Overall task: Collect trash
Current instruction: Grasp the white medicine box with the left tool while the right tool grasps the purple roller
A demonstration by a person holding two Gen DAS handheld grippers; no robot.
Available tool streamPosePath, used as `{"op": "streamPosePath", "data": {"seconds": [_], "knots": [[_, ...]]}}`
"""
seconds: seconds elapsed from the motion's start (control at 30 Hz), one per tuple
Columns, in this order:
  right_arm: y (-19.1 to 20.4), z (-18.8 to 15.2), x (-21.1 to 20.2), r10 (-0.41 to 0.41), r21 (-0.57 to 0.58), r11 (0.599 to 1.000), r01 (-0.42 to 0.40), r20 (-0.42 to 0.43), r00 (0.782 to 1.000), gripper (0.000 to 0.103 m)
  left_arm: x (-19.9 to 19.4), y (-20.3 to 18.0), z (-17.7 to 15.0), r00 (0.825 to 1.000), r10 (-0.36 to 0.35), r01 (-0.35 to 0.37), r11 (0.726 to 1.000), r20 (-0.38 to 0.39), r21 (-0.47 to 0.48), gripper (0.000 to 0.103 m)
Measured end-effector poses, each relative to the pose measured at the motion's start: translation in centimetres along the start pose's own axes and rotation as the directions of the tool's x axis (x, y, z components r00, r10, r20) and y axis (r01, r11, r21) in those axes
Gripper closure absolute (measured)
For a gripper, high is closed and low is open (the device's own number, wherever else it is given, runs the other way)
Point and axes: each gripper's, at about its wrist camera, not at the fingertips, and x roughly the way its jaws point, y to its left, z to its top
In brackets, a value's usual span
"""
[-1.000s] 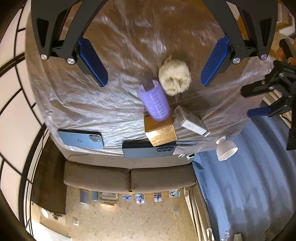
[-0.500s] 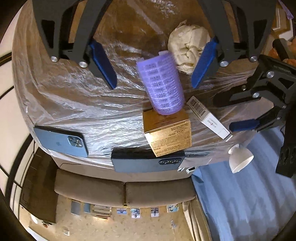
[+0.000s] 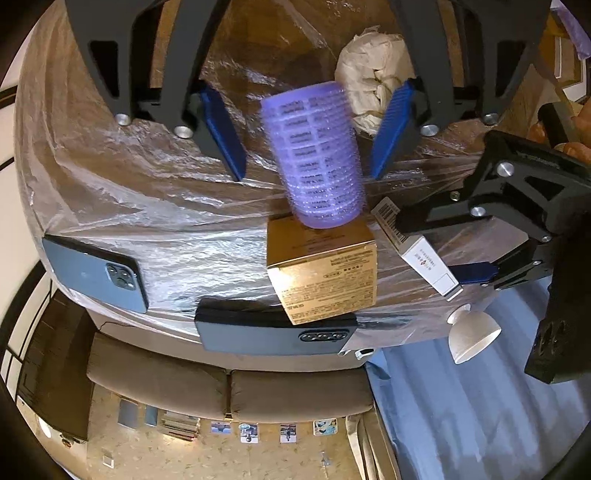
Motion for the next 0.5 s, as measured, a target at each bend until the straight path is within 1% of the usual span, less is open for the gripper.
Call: {"op": "streamPosePath", "data": {"seconds": [0.1, 0.17, 0.23, 0.33, 0.5], "knots": [[0.0, 0.1, 0.2, 0.011, 0.000, 1.000, -0.011, -0.003, 1.000, 0.048, 0.2, 0.2, 0.1, 1.000, -0.013, 0.013, 1.000, 0.002, -0.003, 0.002], [-0.1, 0.2, 0.2, 0.022, 0.004, 1.000, -0.022, -0.003, 1.000, 0.050, 0.2, 0.4, 0.1, 1.000, -0.019, 0.019, 1.000, 0.012, -0.010, 0.002], [-0.1, 0.1, 0.2, 0.027, 0.007, 1.000, -0.027, 0.000, 1.000, 0.058, 0.3, 0.6, 0.2, 1.000, -0.015, 0.015, 1.000, 0.019, -0.011, 0.002], [-0.1, 0.0, 0.0, 0.021, 0.000, 1.000, -0.021, 0.008, 1.000, 0.060, 0.3, 0.6, 0.1, 0.999, 0.014, -0.014, 1.000, 0.036, -0.005, 0.002], [-0.5, -0.2, -1.2, 0.021, 0.025, 0.999, -0.022, 0.043, 0.999, 0.060, -0.2, 0.9, -0.2, 0.999, 0.010, -0.008, 1.000, 0.047, -0.028, 0.003]]}}
